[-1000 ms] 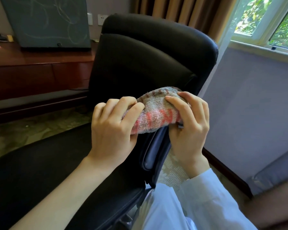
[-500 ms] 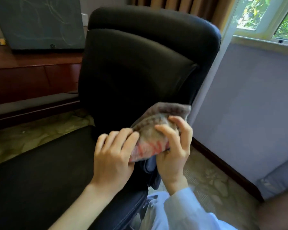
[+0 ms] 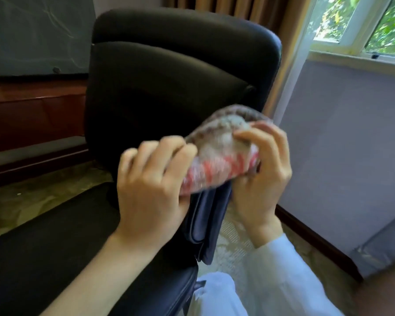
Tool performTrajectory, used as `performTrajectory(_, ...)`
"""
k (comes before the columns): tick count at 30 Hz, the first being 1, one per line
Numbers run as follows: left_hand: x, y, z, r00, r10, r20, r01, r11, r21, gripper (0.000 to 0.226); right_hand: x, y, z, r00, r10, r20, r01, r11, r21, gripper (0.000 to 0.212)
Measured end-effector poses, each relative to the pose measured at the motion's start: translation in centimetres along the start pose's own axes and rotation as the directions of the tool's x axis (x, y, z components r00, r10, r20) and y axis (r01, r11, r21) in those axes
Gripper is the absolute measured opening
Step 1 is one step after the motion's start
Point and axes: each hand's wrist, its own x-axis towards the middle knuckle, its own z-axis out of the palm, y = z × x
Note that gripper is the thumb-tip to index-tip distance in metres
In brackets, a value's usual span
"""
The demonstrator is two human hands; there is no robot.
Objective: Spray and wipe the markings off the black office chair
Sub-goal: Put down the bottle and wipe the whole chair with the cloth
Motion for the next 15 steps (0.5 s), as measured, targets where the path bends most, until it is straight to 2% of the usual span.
performTrajectory(4,3.1,-0.1,-0.4,0.998,-0.030,-0.060,0.031,0.999,0.014,0.032,2.5,-0.6,0.4,0.998,0.056,-0.021,-0.057,0.998,-0.030,0.034)
performTrajectory(7,-0.2,-0.5,0.7,0.999,-0.010,0.033,0.009,1.000,0.024,0.040,-1.5,0.0,0.0,0.987,0.161,-0.002,-0.161,0.985,-0.053,0.040)
performTrajectory(11,-5.1,-0.9,2.6,0.985,0.014,0.171,-0.011,1.000,-0.019,0.040,-6.7,1.6,-0.2,0.952,0.301,0.047,-0.286,0.936,-0.204,0.042)
performTrajectory(15,-4.9,-0.4,2.8,0.982,0.011,0.191,-0.004,0.999,-0.036,0.038,-6.3,1.7,-0.3,0.934,0.347,0.086,-0.332,0.931,-0.154,0.039)
